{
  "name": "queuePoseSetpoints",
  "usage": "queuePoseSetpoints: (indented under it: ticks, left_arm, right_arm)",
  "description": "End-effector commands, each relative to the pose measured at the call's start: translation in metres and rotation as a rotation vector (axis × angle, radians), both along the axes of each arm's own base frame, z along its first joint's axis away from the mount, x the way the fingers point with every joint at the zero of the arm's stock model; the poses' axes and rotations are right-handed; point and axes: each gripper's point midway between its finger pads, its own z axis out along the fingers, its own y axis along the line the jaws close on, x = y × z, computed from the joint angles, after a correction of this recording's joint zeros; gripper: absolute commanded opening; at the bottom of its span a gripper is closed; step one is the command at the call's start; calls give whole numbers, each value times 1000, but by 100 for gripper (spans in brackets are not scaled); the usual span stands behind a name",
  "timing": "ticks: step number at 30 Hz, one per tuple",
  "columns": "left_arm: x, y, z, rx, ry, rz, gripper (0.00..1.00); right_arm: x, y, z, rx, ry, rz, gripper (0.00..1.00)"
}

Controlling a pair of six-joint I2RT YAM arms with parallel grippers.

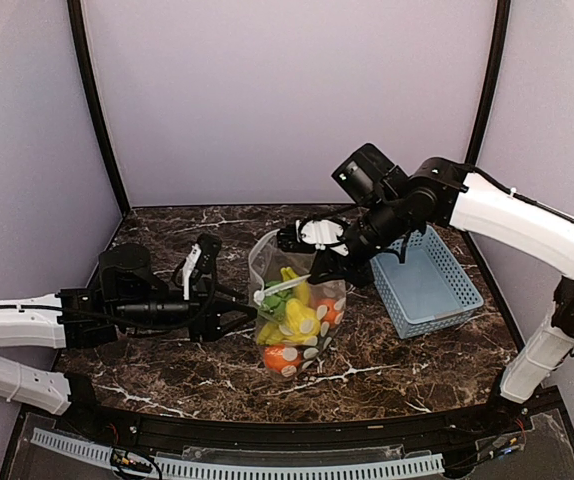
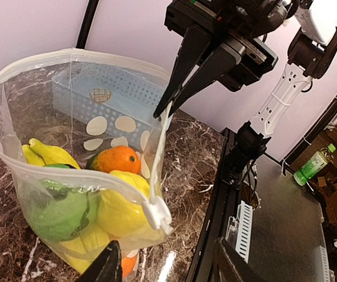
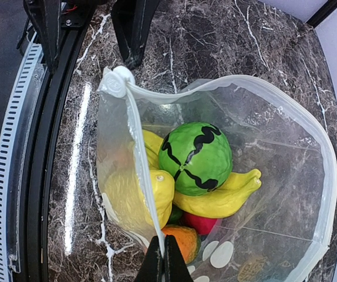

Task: Place the food in the zip-top bag and seal the zipper
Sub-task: Pass from the right arm to the left

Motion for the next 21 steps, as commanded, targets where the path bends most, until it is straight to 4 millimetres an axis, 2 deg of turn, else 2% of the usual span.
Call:
queuePoseSetpoints:
  ticks: [1, 10, 13, 21]
  left_arm:
    - [9, -11, 4, -32, -40, 35, 50]
    - [17, -21, -6, 5, -114, 77, 40]
    - [21, -26, -2, -20, -138, 87, 37]
    - [32, -29, -8, 20, -158, 121, 20]
  right_arm:
    - [6, 9, 7, 42, 4, -7, 0]
    - [6, 11, 7, 42, 12, -8, 0]
    - [6, 14, 7, 44, 21, -6, 0]
    - [7, 14, 7, 44, 28, -10, 0]
